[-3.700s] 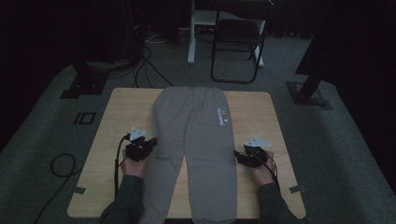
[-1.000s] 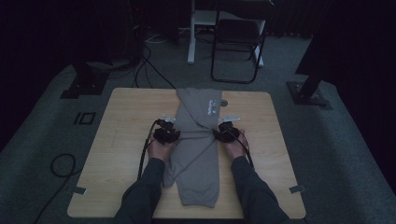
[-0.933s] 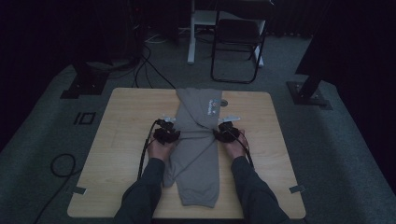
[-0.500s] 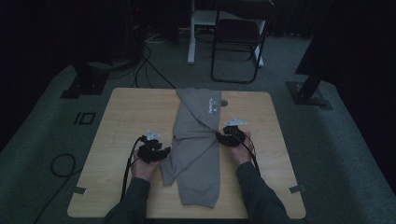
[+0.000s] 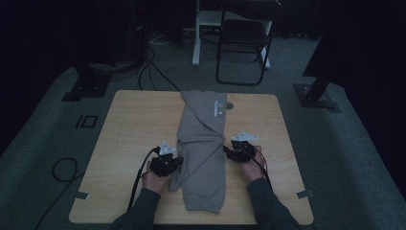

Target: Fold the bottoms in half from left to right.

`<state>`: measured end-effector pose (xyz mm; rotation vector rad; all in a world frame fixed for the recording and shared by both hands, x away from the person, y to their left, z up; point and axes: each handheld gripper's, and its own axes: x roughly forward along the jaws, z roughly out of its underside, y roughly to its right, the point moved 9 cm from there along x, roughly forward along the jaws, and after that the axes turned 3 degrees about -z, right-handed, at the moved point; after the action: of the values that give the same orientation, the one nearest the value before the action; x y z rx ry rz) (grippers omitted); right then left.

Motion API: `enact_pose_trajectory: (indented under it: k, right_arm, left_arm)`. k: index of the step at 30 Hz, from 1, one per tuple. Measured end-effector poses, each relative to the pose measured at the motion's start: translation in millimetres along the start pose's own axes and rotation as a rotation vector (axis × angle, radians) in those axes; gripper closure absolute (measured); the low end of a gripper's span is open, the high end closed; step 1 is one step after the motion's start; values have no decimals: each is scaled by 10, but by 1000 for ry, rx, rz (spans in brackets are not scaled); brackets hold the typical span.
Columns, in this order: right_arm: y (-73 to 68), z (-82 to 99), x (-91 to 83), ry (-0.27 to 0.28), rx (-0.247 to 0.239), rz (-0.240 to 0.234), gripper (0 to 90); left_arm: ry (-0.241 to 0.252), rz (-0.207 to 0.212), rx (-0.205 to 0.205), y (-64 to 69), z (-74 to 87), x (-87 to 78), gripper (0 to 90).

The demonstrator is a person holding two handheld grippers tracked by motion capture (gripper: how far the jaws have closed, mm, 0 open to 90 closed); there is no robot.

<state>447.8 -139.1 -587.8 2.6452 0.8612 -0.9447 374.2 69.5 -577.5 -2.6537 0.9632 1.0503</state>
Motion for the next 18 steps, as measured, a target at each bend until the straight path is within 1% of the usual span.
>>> enact_pose_trajectory:
  k: [1, 2, 3, 4, 6, 7, 8, 9, 10, 11, 13, 14, 15, 16, 17, 18]
  right_arm:
    - [-13, 9, -26, 3, -2, -3, 536]
    - [-13, 9, -26, 3, -2, -3, 536]
    - [-57, 46, -87, 5, -6, -17, 536]
    - [-75, 62, -100, 1, -11, -21, 535]
    - [-130, 96, -124, -7, -15, -36, 534]
    - [-164, 110, -138, -10, -17, -45, 534]
    - [-164, 110, -138, -10, -17, -45, 534]
    - [-236, 128, -171, -6, -34, -64, 533]
    - [-269, 132, -186, -4, -42, -71, 533]
    - [-303, 134, -200, -3, -41, -80, 533]
    - [-375, 127, -226, 5, -29, -112, 533]
    - [-414, 124, -240, 8, -25, -129, 533]
    - [-414, 124, -240, 8, -25, -129, 533]
    - [-501, 117, -261, 15, -29, -160, 533]
    - [-543, 118, -268, 14, -35, -167, 530]
    - [-581, 121, -274, 14, -42, -173, 528]
  left_arm:
    - [3, 15, 25, 95, -16, 2, 887]
    - [3, 15, 25, 95, -16, 2, 887]
    - [-9, 73, 78, 360, 3, 89, 888]
    - [-24, 92, 94, 435, 32, 140, 887]
    - [-57, 116, 112, 561, 99, 241, 887]
    - [-63, 139, 115, 636, 124, 273, 887]
    - [-63, 139, 115, 636, 124, 273, 887]
    - [-70, 158, 125, 711, 147, 290, 887]
    - [-75, 168, 144, 780, 164, 293, 886]
    - [-77, 205, 159, 920, 177, 270, 885]
    - [-73, 232, 177, 1035, 186, 229, 883]
    - [-71, 255, 180, 1094, 195, 212, 883]
    - [-71, 255, 180, 1094, 195, 212, 882]
    - [-77, 276, 203, 1167, 223, 193, 880]
    - [-77, 300, 200, 1200, 233, 186, 874]
    - [-77, 300, 200, 1200, 233, 186, 848]
